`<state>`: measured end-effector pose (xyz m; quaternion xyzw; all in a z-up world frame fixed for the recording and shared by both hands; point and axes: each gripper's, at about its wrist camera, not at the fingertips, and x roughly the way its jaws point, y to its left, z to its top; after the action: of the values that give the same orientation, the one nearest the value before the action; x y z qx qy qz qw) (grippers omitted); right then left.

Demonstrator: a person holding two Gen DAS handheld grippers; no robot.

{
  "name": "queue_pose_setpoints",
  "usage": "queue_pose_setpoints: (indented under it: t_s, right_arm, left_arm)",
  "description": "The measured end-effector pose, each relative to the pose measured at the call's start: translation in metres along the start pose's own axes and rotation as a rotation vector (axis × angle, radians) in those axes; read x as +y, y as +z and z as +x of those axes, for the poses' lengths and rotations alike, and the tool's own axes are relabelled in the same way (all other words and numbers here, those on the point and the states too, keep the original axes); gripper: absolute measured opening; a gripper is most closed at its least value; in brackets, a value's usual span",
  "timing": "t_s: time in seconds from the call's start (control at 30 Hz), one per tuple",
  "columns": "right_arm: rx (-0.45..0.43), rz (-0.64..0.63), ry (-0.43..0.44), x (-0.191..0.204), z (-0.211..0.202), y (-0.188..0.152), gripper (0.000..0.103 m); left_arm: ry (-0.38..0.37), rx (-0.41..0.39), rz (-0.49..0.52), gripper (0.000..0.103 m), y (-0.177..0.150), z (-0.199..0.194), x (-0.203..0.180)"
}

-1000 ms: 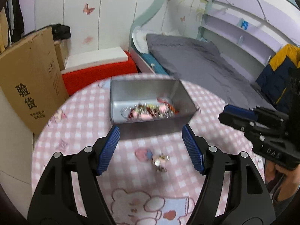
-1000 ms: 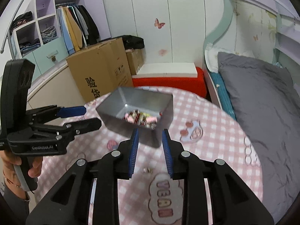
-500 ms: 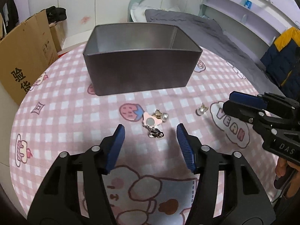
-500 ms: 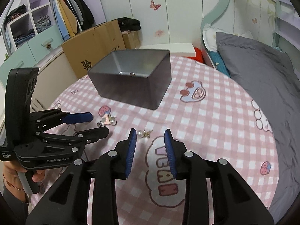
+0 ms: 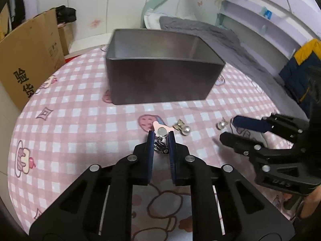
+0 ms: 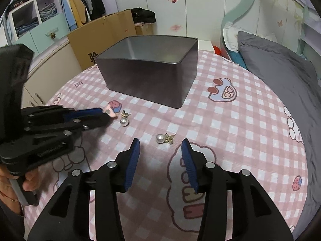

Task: Organize jewelry
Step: 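Grasp a silver charm with the left tool while the right tool grasps a pearl earring, then carry both pieces into the grey box and open both tools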

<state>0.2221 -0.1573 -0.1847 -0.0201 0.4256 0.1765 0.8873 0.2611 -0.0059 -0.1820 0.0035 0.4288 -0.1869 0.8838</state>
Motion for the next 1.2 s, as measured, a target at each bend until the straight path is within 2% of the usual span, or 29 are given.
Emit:
queue_pose_setpoints:
  t_s: [0.33, 0.43, 0.47, 0.67, 1.0, 1.2]
  right_arm:
    - [0.005, -0.030, -0.031, 0.004, 0.009, 0.006, 0.041]
    - [0.008, -0.057, -0.063, 0.007, 0.011, 0.006, 0.020]
    - [0.009, -0.062, -0.066, 0.008, 0.011, 0.006, 0.016]
    - [0.007, -0.067, -0.047, 0.007, 0.004, 0.006, 0.014]
    - [-0.138, -0.058, 0.003, 0.003, -0.047, 0.044, 0.014]
    - [-0.208, -0.043, 0.033, 0.001, -0.056, 0.072, 0.014]
  left_arm:
    - [-0.028, -0.030, 0.002, 0.014, 0.004, -0.019, 0.001]
    - [-0.026, -0.031, 0.006, 0.014, 0.005, -0.020, -0.001]
    - [-0.029, -0.031, 0.007, 0.014, 0.006, -0.020, -0.001]
    - [-0.051, -0.054, 0.015, 0.014, 0.013, -0.029, -0.004]
    - [-0.083, -0.135, 0.054, 0.014, 0.045, -0.053, -0.017]
    - [-0.075, -0.158, 0.074, 0.014, 0.069, -0.052, -0.022]
